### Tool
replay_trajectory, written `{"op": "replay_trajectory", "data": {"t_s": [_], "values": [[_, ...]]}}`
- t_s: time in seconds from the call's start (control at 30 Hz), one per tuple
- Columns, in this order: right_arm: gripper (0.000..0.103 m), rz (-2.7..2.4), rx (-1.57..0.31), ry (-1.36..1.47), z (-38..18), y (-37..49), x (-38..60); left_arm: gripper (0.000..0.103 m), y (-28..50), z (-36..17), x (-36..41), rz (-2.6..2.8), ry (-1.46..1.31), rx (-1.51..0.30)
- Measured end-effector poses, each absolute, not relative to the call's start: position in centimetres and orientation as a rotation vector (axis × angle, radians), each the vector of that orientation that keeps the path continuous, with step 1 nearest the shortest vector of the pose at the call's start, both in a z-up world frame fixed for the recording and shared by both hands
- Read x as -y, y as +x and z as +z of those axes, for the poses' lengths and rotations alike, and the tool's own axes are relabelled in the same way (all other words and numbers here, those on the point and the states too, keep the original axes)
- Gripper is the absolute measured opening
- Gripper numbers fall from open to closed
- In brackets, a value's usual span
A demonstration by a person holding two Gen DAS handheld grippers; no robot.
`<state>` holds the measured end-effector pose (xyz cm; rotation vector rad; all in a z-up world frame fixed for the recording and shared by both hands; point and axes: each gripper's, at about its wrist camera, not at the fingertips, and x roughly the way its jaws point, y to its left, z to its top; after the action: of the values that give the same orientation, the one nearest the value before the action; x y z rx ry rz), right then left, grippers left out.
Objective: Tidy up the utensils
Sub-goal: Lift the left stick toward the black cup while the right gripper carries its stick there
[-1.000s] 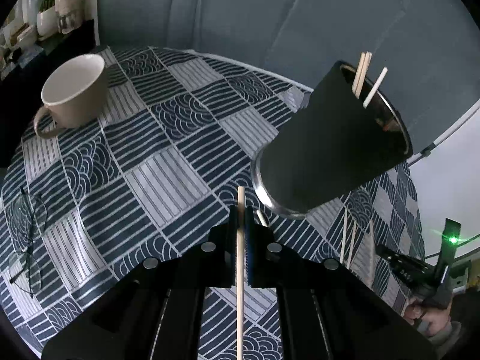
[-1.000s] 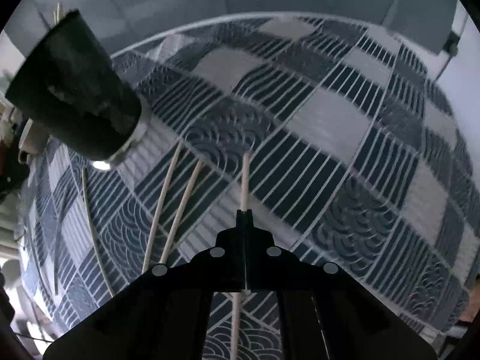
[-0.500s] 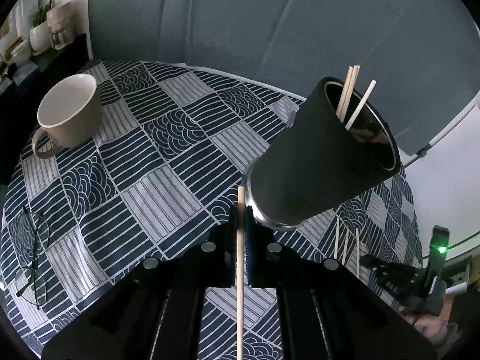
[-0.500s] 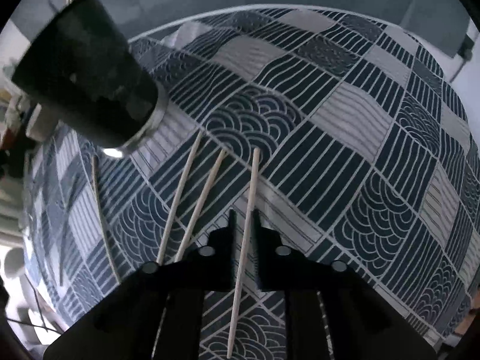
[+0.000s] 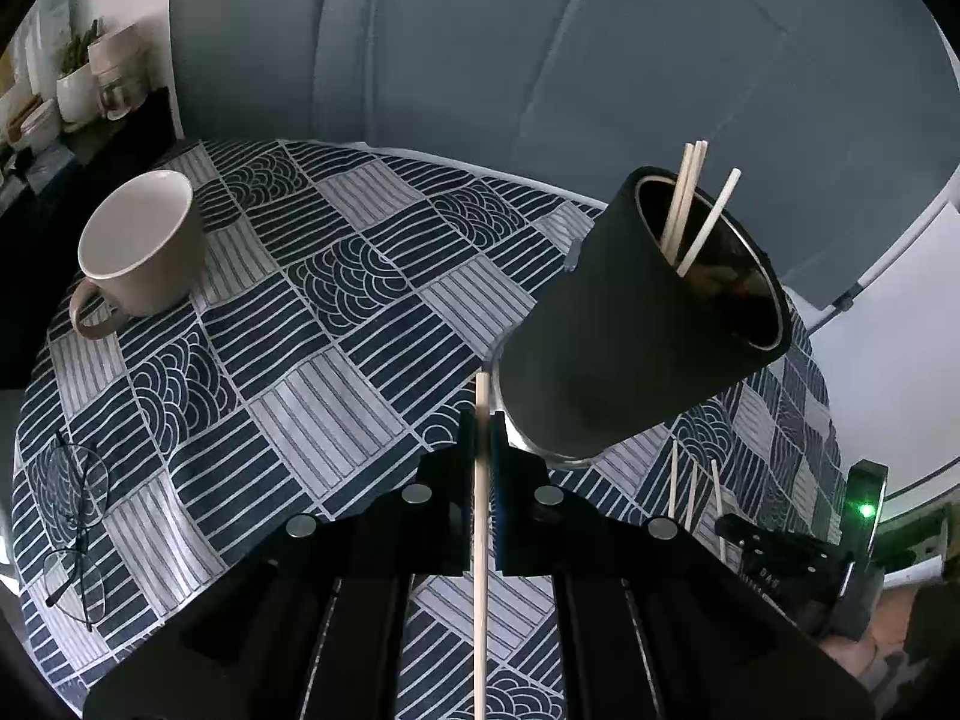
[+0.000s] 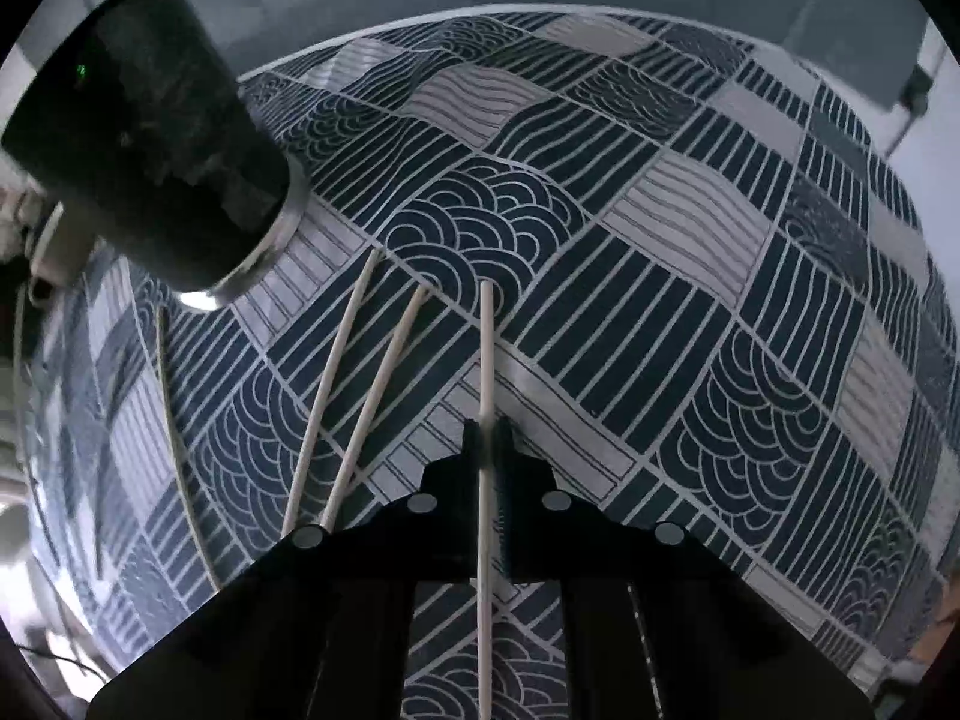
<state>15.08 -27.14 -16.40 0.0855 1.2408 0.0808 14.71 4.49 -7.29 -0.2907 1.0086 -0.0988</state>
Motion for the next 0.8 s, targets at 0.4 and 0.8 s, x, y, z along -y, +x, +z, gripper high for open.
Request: {"op": "replay_trajectory", "data": {"t_s": [0.4,0.8], "values": [[0.004,0.111,-1.06,0.168,-8.6,16.9,28.9,0.005,15.9,-5.2,-3.8,-0.1,-0.242,-0.966],[0.004,0.234,-0.822,0.156,1.5,20.7,26.0,0.005,18.9,1.1,-3.2,-0.124,-0.209,-0.828]]}}
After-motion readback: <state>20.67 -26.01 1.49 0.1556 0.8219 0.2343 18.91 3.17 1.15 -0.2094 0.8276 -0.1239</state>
